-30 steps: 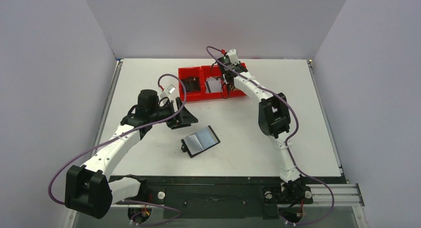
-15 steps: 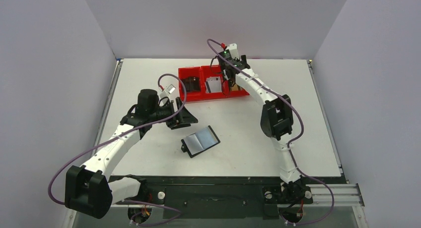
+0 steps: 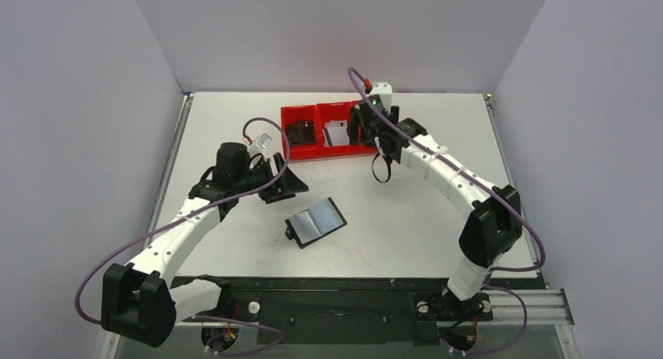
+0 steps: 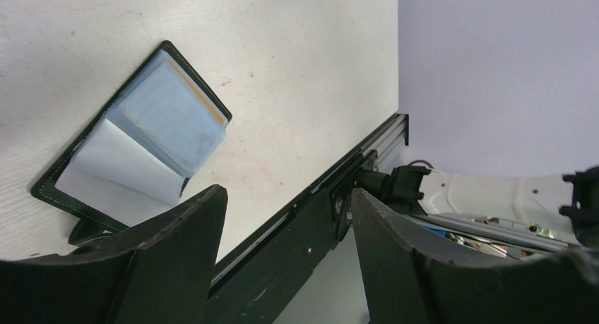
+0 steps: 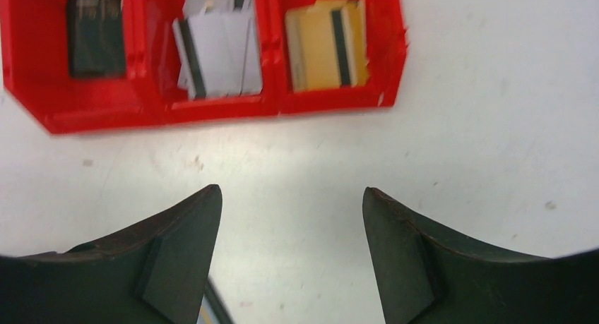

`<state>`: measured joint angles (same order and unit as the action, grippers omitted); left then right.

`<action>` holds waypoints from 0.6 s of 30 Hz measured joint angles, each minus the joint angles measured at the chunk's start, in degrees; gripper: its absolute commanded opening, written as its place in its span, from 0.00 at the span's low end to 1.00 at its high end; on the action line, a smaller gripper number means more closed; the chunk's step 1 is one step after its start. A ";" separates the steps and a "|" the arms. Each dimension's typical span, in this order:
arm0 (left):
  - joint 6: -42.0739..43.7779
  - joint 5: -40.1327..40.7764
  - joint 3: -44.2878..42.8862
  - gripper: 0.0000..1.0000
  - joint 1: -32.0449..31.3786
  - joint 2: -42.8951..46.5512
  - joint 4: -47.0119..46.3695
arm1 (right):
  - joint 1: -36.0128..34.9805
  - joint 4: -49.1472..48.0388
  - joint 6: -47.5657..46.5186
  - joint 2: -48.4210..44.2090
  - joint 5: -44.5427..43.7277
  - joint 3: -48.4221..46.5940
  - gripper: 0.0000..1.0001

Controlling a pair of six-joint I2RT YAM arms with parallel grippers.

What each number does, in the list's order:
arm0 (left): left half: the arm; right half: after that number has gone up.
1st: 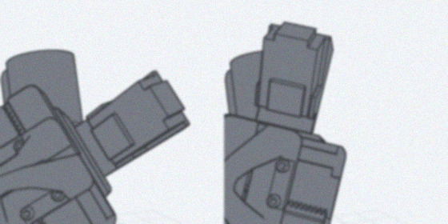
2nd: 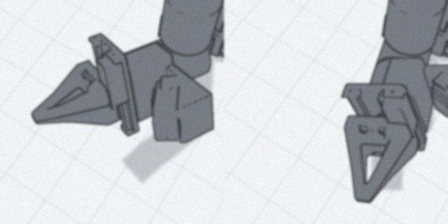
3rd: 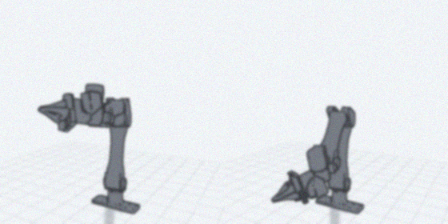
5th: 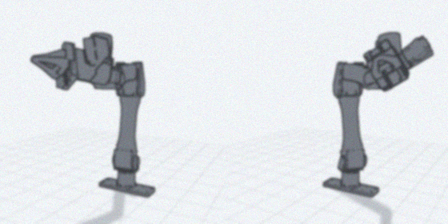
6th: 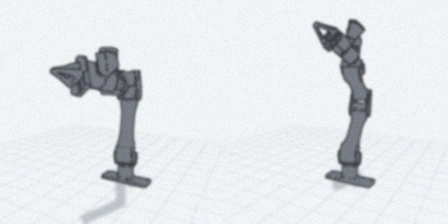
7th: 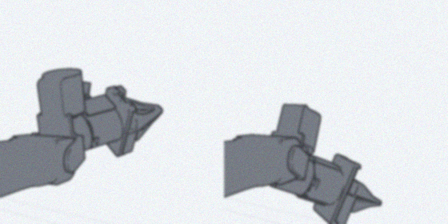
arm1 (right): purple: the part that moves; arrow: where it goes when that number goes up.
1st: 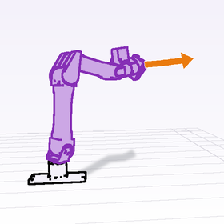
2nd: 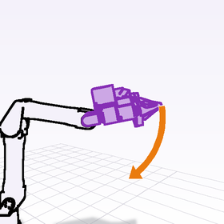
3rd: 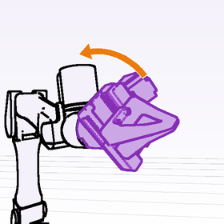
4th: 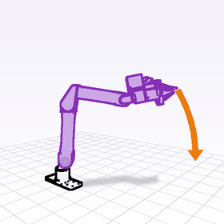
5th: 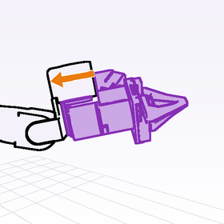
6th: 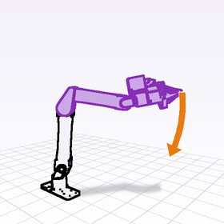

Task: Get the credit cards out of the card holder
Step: Place the credit card in the storage box.

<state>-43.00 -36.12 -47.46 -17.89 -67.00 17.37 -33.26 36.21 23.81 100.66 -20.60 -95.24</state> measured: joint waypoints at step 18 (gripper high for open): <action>-3.28 15.08 9.66 0.63 -3.21 1.86 0.87 | -20.09 -9.51 15.63 -9.29 6.23 32.22 0.63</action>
<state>-46.28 -21.04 -37.80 -21.10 -65.14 18.24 -53.34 26.70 39.44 91.37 -14.37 -63.02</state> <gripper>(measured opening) 0.627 0.641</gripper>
